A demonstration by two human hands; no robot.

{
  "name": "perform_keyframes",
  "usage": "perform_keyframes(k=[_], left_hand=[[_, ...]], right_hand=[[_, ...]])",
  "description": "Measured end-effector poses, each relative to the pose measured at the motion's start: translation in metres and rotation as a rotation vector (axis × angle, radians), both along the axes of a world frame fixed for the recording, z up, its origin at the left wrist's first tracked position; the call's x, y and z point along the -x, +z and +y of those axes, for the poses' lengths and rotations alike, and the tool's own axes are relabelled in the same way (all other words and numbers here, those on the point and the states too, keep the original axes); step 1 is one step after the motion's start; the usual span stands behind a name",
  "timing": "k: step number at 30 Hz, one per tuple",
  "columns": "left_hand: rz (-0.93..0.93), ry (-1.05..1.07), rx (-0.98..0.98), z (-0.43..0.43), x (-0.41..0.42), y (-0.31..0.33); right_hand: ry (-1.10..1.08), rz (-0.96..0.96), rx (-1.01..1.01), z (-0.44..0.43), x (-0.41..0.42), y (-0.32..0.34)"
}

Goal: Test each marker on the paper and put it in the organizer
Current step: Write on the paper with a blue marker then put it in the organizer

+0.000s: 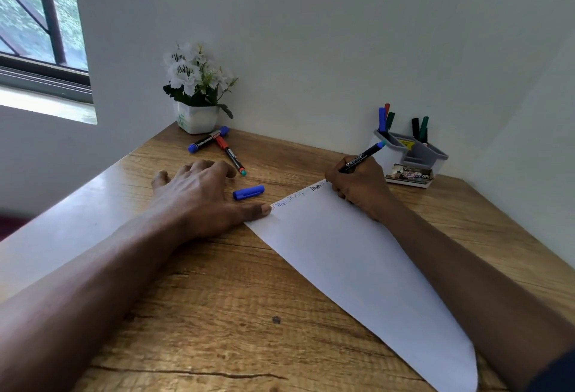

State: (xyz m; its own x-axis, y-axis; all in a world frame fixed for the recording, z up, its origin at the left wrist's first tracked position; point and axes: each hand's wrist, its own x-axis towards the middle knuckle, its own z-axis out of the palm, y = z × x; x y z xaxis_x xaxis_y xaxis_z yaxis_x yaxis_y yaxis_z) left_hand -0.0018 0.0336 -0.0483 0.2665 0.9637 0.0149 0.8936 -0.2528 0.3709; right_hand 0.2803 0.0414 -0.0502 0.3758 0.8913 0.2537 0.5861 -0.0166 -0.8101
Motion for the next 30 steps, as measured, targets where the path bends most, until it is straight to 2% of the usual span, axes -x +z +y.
perform_keyframes(k=[24, 27, 30], left_hand=[[0.000, 0.000, -0.003, 0.0009, -0.0002, -0.0001], [-0.010, -0.001, -0.005, 0.0007, -0.0001, -0.0004], [-0.029, -0.007, -0.010, 0.0002, 0.0007, -0.0004]], right_hand=[[-0.075, 0.001, 0.007, 0.0026, 0.0008, -0.0011], [-0.084, 0.059, 0.006, 0.0036, 0.0009, -0.0024], [-0.109, 0.221, -0.051, 0.0032, -0.0006, -0.0012]])
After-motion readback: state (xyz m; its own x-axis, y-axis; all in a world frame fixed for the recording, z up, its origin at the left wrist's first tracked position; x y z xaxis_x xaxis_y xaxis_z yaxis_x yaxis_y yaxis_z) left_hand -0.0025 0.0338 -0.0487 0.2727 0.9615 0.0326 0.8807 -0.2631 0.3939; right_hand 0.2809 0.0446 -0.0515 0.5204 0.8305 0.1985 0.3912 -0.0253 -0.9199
